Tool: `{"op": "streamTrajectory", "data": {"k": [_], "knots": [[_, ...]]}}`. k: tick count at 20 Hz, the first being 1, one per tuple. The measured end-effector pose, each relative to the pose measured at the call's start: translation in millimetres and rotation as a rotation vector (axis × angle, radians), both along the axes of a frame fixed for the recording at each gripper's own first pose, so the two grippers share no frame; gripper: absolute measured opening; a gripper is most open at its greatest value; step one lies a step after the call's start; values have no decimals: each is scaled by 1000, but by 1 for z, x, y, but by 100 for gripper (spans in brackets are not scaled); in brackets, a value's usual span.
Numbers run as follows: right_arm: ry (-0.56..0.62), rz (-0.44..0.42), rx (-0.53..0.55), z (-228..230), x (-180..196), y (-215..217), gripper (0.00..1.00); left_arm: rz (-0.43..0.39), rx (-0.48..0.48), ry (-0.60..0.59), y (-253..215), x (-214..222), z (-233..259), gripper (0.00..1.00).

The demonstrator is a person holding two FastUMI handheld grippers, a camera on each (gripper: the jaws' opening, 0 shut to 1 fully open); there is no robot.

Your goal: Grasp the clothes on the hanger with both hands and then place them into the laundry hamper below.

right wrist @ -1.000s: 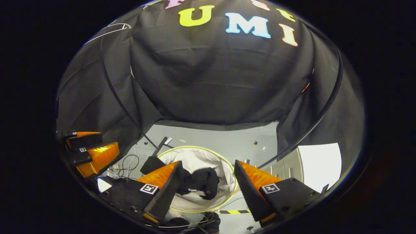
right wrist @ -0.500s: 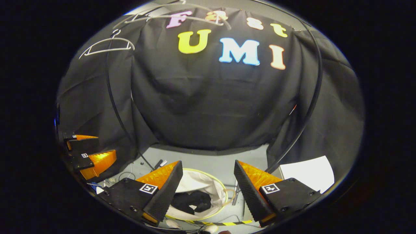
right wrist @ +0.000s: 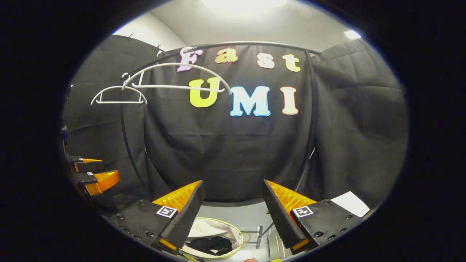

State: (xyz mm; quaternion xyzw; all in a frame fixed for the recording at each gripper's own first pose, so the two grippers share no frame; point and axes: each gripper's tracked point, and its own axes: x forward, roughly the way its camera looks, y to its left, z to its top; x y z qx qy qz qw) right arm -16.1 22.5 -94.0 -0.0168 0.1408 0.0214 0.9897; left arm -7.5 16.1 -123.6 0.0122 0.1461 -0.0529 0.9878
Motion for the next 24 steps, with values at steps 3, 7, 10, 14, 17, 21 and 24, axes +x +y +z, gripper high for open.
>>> {"op": "streamTrajectory", "data": {"k": [3, 7, 10, 14, 17, 21, 24], "knots": [[-52, -10, 7, 23, -14, -9, 96, 17, -15, -67, 5, -14, 38, 93], [-132, -18, -23, 51, -28, -21, 99, 26, -21, -157, 13, -33, 80, 93], [-183, -23, -33, 67, -39, -26, 100, 41, -16, -196, 22, -43, 99, 92], [-229, -29, -31, 79, -42, -27, 96, 78, -10, -223, 36, -54, 111, 92], [-249, -24, -32, 84, -45, -23, 99, 92, -8, -246, 43, -64, 117, 92], [-265, -15, -30, 88, -44, -18, 99, 97, -13, -252, 50, -66, 119, 92], [-266, -16, -26, 89, -42, -19, 99, 96, -13, -260, 50, -67, 120, 91]]}}
